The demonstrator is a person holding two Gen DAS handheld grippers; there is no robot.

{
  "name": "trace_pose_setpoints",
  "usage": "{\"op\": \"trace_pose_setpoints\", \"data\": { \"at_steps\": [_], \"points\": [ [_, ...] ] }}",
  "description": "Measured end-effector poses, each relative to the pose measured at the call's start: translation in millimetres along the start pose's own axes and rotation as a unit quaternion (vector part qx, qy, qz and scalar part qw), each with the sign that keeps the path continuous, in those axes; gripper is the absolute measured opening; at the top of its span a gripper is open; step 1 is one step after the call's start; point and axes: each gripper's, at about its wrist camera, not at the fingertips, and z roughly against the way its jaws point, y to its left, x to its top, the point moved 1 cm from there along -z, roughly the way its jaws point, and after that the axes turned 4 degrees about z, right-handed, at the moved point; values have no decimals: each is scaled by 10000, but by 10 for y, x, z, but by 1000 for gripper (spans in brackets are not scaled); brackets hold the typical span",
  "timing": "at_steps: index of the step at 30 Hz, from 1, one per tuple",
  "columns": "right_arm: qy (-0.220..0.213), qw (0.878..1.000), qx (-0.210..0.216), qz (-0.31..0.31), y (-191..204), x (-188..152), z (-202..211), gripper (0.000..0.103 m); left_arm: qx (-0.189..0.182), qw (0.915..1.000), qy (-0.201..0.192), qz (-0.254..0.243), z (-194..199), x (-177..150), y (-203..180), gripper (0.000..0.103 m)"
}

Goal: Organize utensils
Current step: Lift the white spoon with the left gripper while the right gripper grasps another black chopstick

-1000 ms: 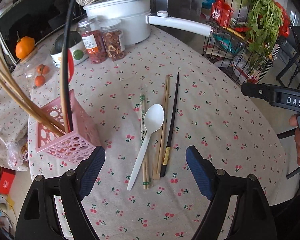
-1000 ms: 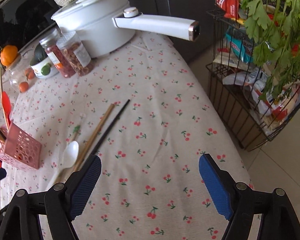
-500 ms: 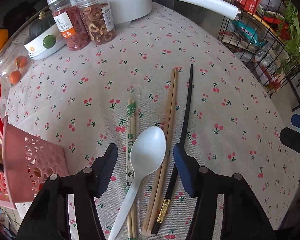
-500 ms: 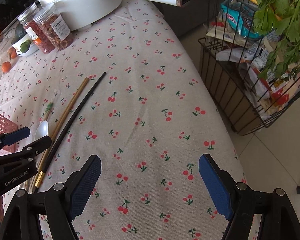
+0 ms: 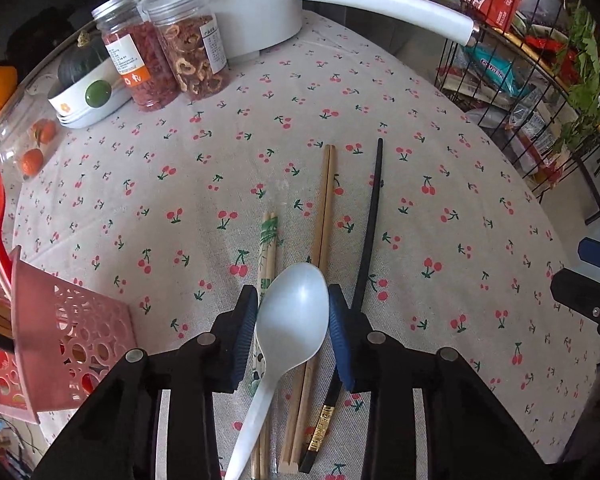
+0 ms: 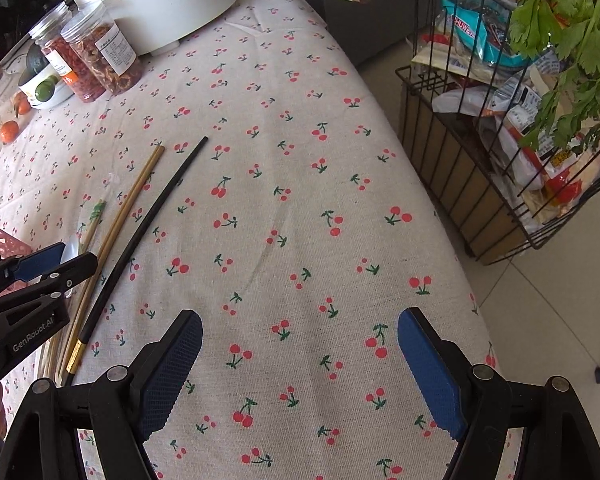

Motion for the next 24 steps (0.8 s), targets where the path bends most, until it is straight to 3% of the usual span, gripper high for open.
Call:
{"op": "trace_pose_setpoints", "data": {
  "at_steps": [9,17,22,24],
  "points": [
    [-63,9999,18,-124,67,21,34,85,-498,9969,-596,138,839,-197,131,36],
    [-14,9996,45,-277,350,93,-75,85,-1021,9851,-1341,345,1611,-552,475,36],
    [72,9993,97,-348,594,209,-267,85,-1330,9733,-1772,593,1780,-752,726,36],
    [120,9992,77,-367,684,270,-378,85,-1326,9737,-1709,713,1756,-760,797,36]
  ]
}}
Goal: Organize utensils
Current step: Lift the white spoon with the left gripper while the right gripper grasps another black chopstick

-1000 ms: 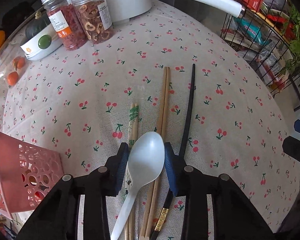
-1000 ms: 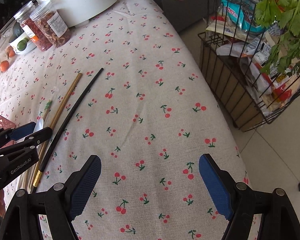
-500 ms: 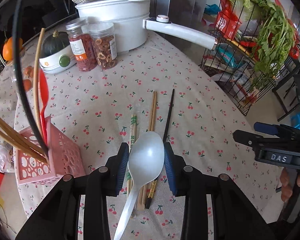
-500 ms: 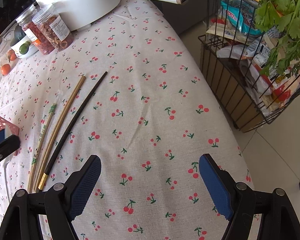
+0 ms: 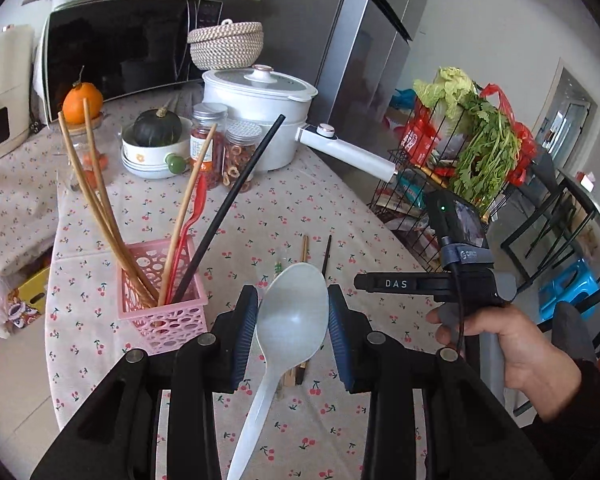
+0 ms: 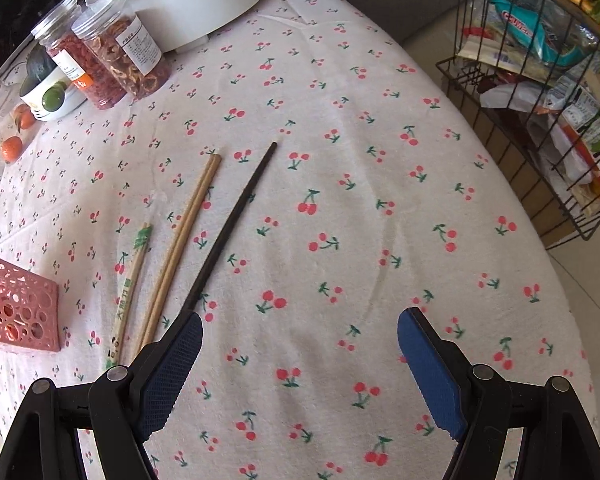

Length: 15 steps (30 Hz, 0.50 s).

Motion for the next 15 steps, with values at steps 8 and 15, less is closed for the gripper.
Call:
{"op": "trace_pose_setpoints", "data": {
  "at_steps": [8,15],
  "points": [
    [-48,9996,-237,162,305,269,-345,69,-217,9995,36,229,76,7,219,36],
    [5,9960,-732,517,478,305,-544,41,-250,9990,-22,378,171,16,379,36]
  ]
}}
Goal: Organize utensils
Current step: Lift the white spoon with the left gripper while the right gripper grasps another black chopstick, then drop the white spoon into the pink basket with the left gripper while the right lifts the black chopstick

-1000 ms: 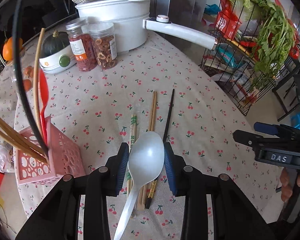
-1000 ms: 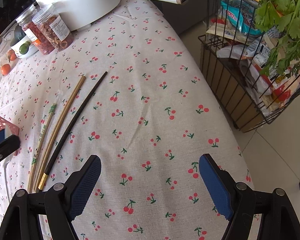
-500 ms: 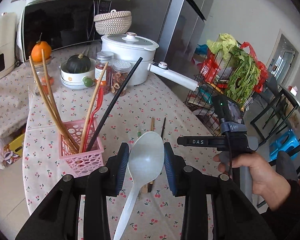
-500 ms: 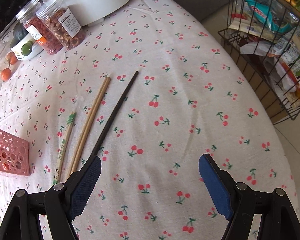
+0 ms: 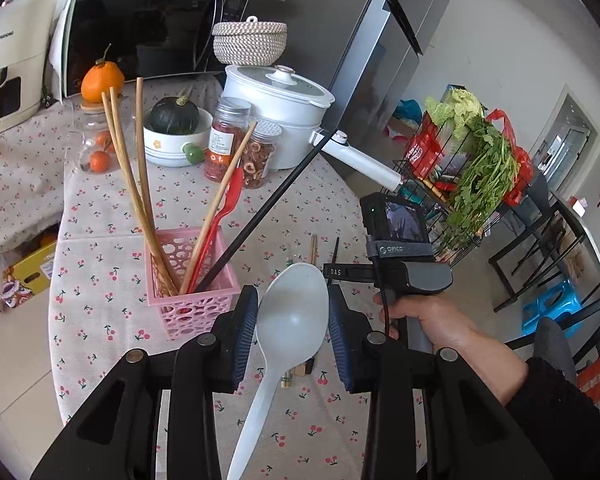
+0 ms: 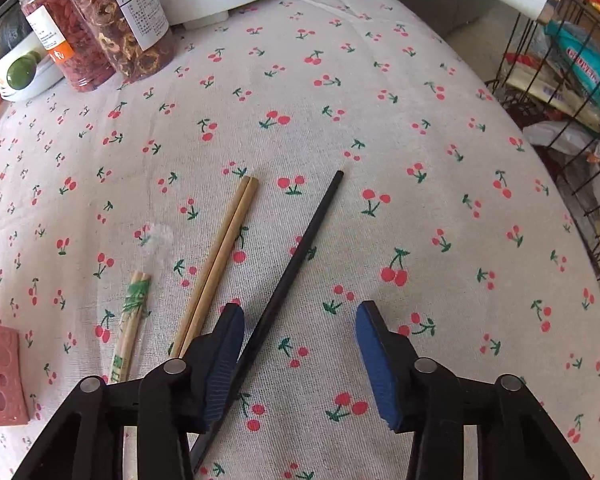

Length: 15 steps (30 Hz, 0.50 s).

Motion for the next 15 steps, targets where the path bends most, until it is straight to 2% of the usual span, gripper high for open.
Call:
{"op": "trace_pose_setpoints", "data": {
  "at_steps": [2,4,6,9,15],
  "points": [
    [115,9998,148,-10,10,-5,24,14,-33,10000,-36,55,37,17,34,36],
    [228,9991,330,-133,-19,-47,42,9,-27,9998,-152,124,105,40,73,36],
    [253,9979,572,-189,-60,-102,69,5,-45,9992,-299,249,186,71,128,36],
    [131,9956,878,-303,-163,-167,183,5,-113,9974,-560,434,291,129,203,36],
    [-578,9870,1454,-375,-359,-287,789,5,-405,9888,-1312,586,385,384,262,36]
  ]
}}
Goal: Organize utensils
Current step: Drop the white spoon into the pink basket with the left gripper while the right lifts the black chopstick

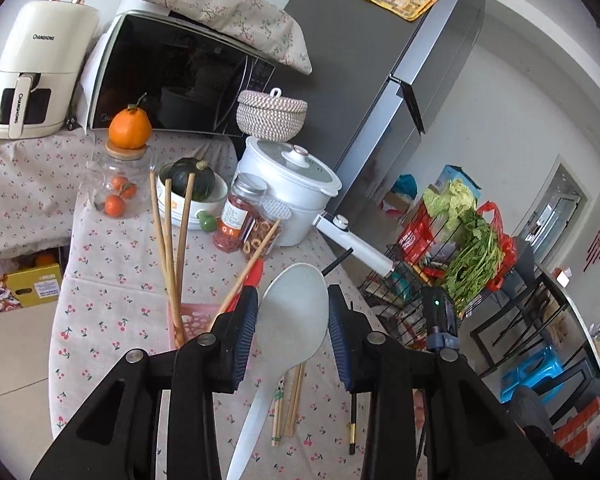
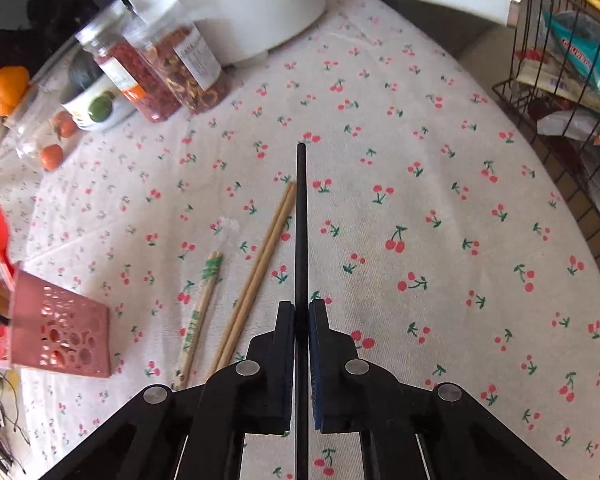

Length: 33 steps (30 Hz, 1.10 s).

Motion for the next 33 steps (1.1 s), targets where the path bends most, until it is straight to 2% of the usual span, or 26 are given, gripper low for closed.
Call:
{"op": "trace_pose_setpoints", "data": {
  "at_steps": [3,7,12,15,21,33],
  "points": [
    [-326,9990,296,47,19,-24,296,5,-70,9990,-432,-135,-65,143,-36,36],
    [-703,9964,470,112,13,-14,603,5,-183,9947,-990,-195,-181,261,-50,36],
    [-1061,9925,589,141,21,12,852,5,85,9900,-1381,-289,-438,262,73,36],
    [-1167,9909,635,229,60,13,926,5,255,9885,-1432,-415,-629,213,165,36],
    [-1223,9895,624,445,134,-8,977,5,311,9893,-1357,-437,-831,82,271,37],
    [-1280,9875,708,584,239,-24,1090,5,731,9913,-1014,-402,-681,48,312,38]
  ]
}}
